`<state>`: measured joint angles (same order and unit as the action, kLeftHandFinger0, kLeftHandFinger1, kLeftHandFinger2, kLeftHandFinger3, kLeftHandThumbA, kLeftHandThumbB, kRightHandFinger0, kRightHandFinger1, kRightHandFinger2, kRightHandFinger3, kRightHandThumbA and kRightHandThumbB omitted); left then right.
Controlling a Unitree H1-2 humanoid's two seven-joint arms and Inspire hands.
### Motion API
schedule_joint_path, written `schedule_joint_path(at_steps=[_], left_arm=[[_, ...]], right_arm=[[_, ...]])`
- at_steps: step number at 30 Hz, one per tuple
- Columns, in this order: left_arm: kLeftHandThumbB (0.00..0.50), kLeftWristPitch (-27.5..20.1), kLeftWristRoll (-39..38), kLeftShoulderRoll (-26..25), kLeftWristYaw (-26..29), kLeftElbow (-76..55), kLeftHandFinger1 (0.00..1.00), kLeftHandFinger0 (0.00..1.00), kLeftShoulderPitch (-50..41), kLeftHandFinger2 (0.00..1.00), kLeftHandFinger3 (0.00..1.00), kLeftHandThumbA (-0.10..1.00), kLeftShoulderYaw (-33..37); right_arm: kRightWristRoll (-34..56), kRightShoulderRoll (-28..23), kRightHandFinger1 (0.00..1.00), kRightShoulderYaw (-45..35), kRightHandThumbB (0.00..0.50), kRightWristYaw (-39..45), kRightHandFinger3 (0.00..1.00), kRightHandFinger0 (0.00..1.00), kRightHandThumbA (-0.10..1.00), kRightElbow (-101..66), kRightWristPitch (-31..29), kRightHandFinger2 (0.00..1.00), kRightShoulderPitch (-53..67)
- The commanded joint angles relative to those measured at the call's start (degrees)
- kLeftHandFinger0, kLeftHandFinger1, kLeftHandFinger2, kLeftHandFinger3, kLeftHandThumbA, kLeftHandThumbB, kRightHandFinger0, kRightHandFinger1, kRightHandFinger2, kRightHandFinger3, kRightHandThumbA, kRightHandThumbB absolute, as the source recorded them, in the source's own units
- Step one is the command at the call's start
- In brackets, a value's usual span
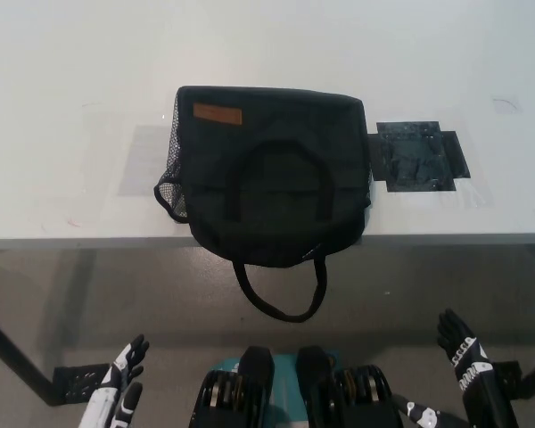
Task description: A soft travel bag is kept infront of the robot in the middle of the desk and the robot uses both its hands to press it to reduce its size
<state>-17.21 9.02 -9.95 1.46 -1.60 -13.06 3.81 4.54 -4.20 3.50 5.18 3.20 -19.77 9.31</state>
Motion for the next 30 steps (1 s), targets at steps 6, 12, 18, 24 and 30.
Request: schedule_joint_path(at_steps=[6,12,18,24,30], left_arm=[[0.228,-1.89,0.31,0.33,0.08,-2.23,1.00,1.00,0.62,1.00,1.00,1.00,-0.91],[0.227,-0.96,0.76,0.42,0.16,-2.78,1.00,1.00,0.96,1.00,1.00,1.00,-1.24],[0.236,-1.18,1.01,0.46,0.28,-2.13,1.00,1.00,1.40,1.00,1.00,1.00,-1.41],[0.240,-0.47,1.18,0.23,-0.16,-2.59,1.00,1.00,1.29,1.00,1.00,1.00,-1.28],[0.215,-0.81,2.72,-0.10,0.27,-1.86,1.00,1.00,1.83,1.00,1.00,1.00,-1.37]], right_arm=[[-1.71,-0.07,1.00,-0.62,0.233,-0.23,1.00,1.00,1.00,-0.87,-4.06,1.00,-2.13],[-2.61,-0.02,1.00,-0.62,0.219,-0.51,1.00,1.00,1.00,-0.76,-4.01,1.00,-2.63],[-2.23,-0.02,1.00,-0.67,0.194,-0.38,1.00,1.00,1.00,-0.50,-4.26,1.00,-2.88],[-2.77,-0.12,1.00,-0.83,0.194,-0.67,1.00,1.00,1.00,-0.59,-4.30,1.00,-2.76],[-2.09,-0.22,1.00,-1.16,0.158,-0.55,1.00,1.00,1.00,-1.28,-3.42,1.00,-3.15]])
